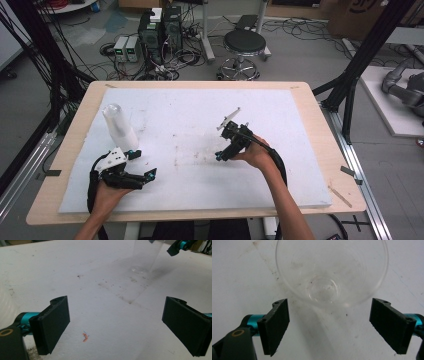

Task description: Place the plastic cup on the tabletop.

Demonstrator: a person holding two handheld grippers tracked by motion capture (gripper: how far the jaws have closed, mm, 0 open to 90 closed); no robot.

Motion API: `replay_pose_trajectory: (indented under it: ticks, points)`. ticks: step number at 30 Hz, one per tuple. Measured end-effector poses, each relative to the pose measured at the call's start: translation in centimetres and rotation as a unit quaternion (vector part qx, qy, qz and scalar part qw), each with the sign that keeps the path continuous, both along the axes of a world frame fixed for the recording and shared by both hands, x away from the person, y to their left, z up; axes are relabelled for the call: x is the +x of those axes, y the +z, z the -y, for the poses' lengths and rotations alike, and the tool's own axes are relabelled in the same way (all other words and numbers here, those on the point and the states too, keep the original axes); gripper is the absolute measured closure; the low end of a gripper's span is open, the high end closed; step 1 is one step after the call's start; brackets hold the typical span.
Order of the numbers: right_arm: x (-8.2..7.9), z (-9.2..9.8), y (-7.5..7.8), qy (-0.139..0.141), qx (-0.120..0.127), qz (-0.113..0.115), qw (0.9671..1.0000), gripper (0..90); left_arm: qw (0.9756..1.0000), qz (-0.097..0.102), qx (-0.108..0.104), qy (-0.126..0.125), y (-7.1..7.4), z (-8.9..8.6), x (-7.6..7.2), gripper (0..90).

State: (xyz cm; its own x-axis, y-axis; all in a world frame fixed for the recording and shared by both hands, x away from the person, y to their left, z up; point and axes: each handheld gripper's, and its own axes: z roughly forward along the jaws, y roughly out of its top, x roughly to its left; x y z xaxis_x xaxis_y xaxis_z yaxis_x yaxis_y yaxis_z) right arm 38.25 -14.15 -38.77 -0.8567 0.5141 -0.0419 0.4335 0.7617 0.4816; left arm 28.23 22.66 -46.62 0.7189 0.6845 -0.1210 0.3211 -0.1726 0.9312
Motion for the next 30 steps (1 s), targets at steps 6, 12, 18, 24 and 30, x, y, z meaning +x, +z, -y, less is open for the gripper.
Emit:
replay_pose_trajectory:
  ticks: [6, 12, 18, 24, 30]
  points:
    - [-2.1, 2.7, -0.2, -0.013, 0.047, 0.034, 0.9982, 16.0, 1.0, 0.0, 0.0, 0.0, 0.0, 0.0, 0.0, 7.7]
    - [-4.7, 5.5, -1.0, -0.037, 0.11, 0.076, 0.9902, 16.0, 1.0, 0.008, -0.003, 0.006, 0.0, 0.0, -0.2, 7.7]
    - [-6.7, 8.2, -2.6, -0.071, 0.168, 0.102, 0.9779, 16.0, 0.9999, 0.007, -0.006, 0.007, 0.0, -0.1, -0.2, 7.7]
    - [-8.2, 10.2, -3.9, -0.094, 0.224, 0.134, 0.9607, 16.1, 0.9999, 0.01, -0.006, 0.007, 0.0, -0.1, -0.2, 7.7]
    - [-8.3, 11.5, -4.6, -0.117, 0.246, 0.15, 0.9504, 16.1, 0.9999, 0.011, -0.007, 0.008, 0.0, -0.1, -0.3, 7.7]
